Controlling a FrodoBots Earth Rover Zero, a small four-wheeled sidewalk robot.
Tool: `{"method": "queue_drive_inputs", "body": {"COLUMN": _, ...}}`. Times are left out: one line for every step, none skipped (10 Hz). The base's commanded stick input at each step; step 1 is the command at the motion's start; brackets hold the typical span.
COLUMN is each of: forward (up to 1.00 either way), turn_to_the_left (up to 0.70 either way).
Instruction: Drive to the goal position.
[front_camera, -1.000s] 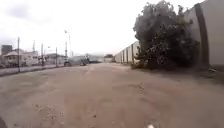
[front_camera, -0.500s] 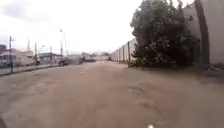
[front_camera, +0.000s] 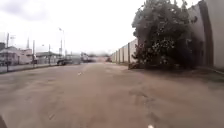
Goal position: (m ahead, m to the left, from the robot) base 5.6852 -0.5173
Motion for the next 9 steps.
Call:
{"method": "queue_drive_inputs", "body": {"forward": 0.50, "turn_to_the_left": 0.00}}
{"method": "queue_drive_inputs", "body": {"forward": 0.50, "turn_to_the_left": 0.00}}
{"method": "queue_drive_inputs", "body": {"forward": 0.50, "turn_to_the_left": 0.00}}
{"method": "queue_drive_inputs", "body": {"forward": 0.50, "turn_to_the_left": 0.00}}
{"method": "queue_drive_inputs", "body": {"forward": 0.50, "turn_to_the_left": 0.00}}
{"method": "queue_drive_inputs", "body": {"forward": 0.50, "turn_to_the_left": 0.00}}
{"method": "queue_drive_inputs", "body": {"forward": 0.50, "turn_to_the_left": 0.00}}
{"method": "queue_drive_inputs", "body": {"forward": 0.50, "turn_to_the_left": 0.00}}
{"method": "queue_drive_inputs", "body": {"forward": 0.50, "turn_to_the_left": 0.00}}
